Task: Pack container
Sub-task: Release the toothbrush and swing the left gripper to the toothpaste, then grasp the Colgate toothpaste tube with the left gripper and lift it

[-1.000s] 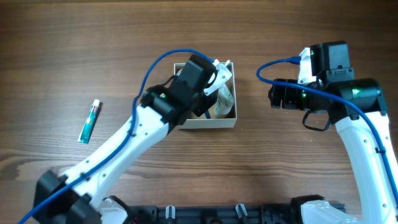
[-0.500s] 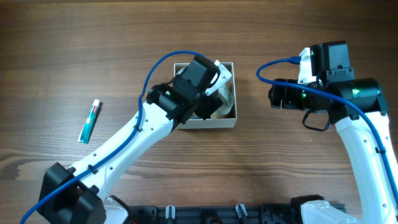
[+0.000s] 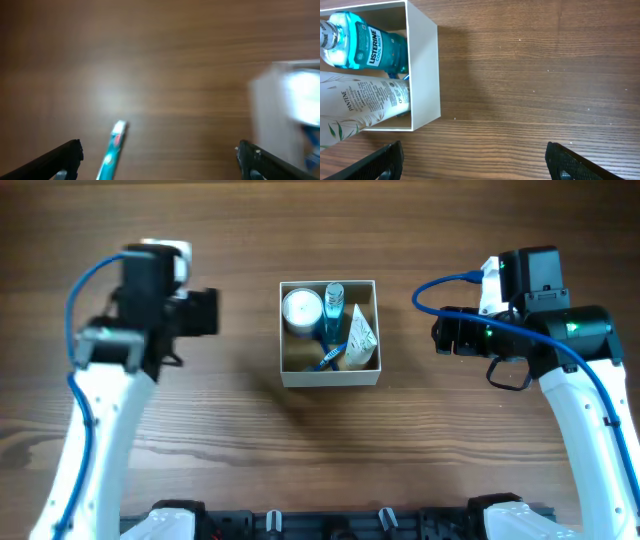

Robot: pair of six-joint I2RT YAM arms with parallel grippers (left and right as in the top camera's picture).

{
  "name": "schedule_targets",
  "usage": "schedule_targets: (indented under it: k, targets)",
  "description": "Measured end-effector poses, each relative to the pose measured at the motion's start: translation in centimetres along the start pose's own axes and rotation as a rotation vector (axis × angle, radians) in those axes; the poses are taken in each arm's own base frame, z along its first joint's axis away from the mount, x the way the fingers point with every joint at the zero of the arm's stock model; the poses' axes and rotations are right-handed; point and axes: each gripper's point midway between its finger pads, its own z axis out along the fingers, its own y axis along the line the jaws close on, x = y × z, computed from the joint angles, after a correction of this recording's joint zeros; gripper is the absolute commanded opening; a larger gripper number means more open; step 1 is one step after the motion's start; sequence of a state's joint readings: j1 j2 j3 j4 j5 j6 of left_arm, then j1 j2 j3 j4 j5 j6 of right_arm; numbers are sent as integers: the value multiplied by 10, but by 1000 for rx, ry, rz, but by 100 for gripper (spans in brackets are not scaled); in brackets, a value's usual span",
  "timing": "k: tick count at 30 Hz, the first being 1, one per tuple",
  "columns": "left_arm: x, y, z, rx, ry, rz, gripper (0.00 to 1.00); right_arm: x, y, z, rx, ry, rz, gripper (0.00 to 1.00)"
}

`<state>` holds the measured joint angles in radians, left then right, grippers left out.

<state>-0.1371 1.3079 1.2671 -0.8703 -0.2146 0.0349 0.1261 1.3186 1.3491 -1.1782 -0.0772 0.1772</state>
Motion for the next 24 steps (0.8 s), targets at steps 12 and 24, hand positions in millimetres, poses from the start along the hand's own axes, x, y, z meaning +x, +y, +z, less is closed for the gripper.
schedule_targets:
  k: [12, 24]
  targets:
    - [125, 97, 146, -7, 550, -375, 100, 0, 0, 0, 0, 0, 0, 92]
    - [170, 84, 180, 18, 719, -377, 64, -1, 0, 0, -1, -4, -1, 92]
